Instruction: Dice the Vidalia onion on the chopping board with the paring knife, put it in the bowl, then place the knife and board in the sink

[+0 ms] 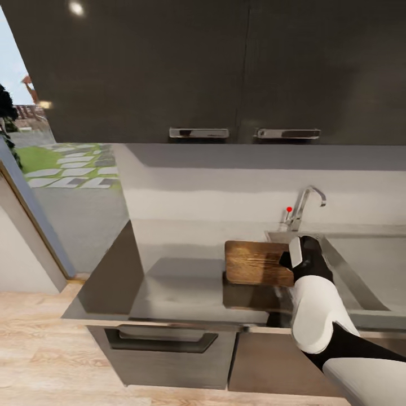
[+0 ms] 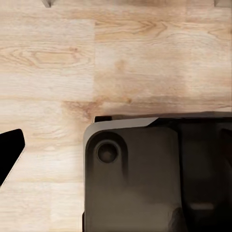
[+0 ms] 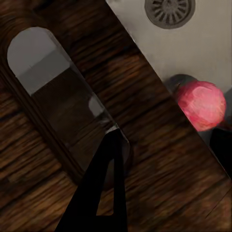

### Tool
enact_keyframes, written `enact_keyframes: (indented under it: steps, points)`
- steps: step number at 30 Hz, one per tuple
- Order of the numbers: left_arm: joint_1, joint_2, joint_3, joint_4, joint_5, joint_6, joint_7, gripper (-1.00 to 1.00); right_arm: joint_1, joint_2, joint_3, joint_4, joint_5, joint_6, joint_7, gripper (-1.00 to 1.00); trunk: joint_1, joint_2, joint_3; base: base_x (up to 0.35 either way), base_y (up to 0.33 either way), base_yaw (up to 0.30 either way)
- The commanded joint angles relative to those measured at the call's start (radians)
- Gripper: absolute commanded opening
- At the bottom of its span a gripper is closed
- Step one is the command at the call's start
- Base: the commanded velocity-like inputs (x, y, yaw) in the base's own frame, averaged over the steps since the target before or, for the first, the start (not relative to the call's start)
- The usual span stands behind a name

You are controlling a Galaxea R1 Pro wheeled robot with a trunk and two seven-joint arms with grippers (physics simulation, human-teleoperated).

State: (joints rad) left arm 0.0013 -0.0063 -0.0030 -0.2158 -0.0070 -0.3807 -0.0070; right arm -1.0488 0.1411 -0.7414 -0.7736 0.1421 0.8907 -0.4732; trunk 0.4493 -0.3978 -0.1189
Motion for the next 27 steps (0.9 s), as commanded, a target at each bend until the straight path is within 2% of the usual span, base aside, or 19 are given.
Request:
enact_keyframes:
  steps: [1,8,19,27]
  points:
    - [0.000,0.000,0.000,-0.001,-0.001,-0.001,-0.001,1.00,-0.002,0.001,-0.004,0.011,0.013,0.003,0.004,-1.00,0.001,-0.002,-0.002,0.000,0.302,-0.004]
    - [0.000,0.000,-0.002,0.000,-0.001,-0.001,-0.001,1.00,-0.002,0.004,-0.003,0.024,0.013,0.007,0.002,-1.00,0.001,-0.002,-0.002,0.000,0.279,-0.001]
    - [0.000,0.000,-0.002,0.000,-0.001,-0.001,-0.001,1.00,-0.002,0.017,-0.003,0.026,0.013,0.010,0.000,-1.00,0.001,-0.002,-0.002,0.000,0.051,0.000]
    - [0.000,-0.001,-0.002,0.000,-0.001,-0.001,-0.001,1.00,-0.002,0.030,-0.003,0.037,0.013,0.009,-0.001,-1.00,0.001,-0.002,-0.002,0.000,0.188,0.000]
